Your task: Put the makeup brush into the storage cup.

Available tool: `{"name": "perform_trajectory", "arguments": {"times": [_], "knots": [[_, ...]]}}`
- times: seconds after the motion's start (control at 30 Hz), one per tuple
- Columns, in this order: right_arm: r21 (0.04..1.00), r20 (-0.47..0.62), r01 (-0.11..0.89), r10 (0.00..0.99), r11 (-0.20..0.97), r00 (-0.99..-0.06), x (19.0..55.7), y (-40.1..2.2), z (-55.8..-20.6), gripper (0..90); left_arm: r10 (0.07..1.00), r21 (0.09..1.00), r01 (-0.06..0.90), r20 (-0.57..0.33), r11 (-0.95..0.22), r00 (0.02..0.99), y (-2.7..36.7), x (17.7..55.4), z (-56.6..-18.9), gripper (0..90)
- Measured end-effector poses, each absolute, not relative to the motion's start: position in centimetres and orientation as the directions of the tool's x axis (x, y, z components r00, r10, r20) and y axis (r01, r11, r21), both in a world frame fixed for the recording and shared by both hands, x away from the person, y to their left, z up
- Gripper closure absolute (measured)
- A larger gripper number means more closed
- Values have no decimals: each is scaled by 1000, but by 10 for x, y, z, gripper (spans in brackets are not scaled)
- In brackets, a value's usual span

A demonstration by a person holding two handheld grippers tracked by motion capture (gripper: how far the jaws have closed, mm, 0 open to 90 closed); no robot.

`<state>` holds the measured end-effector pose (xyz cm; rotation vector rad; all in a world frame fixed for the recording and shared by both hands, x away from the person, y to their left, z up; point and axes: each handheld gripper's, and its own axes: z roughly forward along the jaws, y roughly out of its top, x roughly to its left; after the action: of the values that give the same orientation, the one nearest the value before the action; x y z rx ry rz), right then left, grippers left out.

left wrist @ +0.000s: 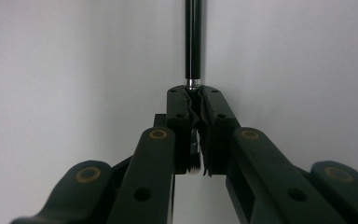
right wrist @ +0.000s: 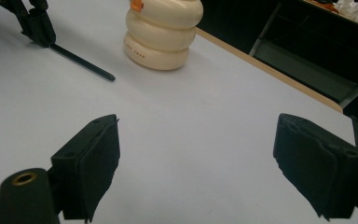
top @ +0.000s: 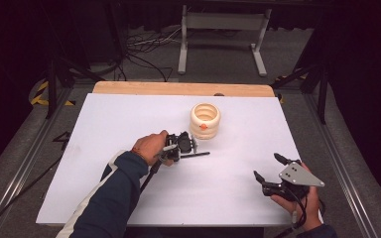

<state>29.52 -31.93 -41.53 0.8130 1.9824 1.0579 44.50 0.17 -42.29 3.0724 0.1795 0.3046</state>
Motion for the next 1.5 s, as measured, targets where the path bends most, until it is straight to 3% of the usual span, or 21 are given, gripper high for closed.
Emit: {"name": "perform_trajectory", "arguments": {"times": [0.4, 0.63, 0.73, 0.8, 1.07, 1.37, 1.5], "knots": [[851, -343, 172, 774, 495, -533, 294, -312, -415, 155, 151, 137, 128, 172, -982, 973, 18, 442, -409, 837], [812, -452, 94, 722, 576, -525, 289, -289, -411, 168, 153, 167, 128, 148, -978, 977, 21, 434, -398, 838], [767, -536, 43, 677, 640, -504, 286, -275, -411, 181, 149, 162, 127, 131, -979, 980, 20, 432, -396, 838], [677, -666, -37, 590, 735, -456, 283, -246, -414, 221, 151, 173, 129, 119, -976, 981, 19, 430, -393, 837], [478, -831, -166, 383, 863, -404, 284, -187, -435, 292, 131, 175, 110, 115, -978, 985, 11, 424, -382, 837], [340, -899, -262, 231, 903, -373, 292, -148, -450, 408, 109, 164, 90, 110, -982, 988, -1, 418, -378, 837], [254, -932, -268, 161, 929, -325, 295, -129, -458, 524, 97, 147, 81, 111, -986, 989, -5, 416, -378, 837]]}}
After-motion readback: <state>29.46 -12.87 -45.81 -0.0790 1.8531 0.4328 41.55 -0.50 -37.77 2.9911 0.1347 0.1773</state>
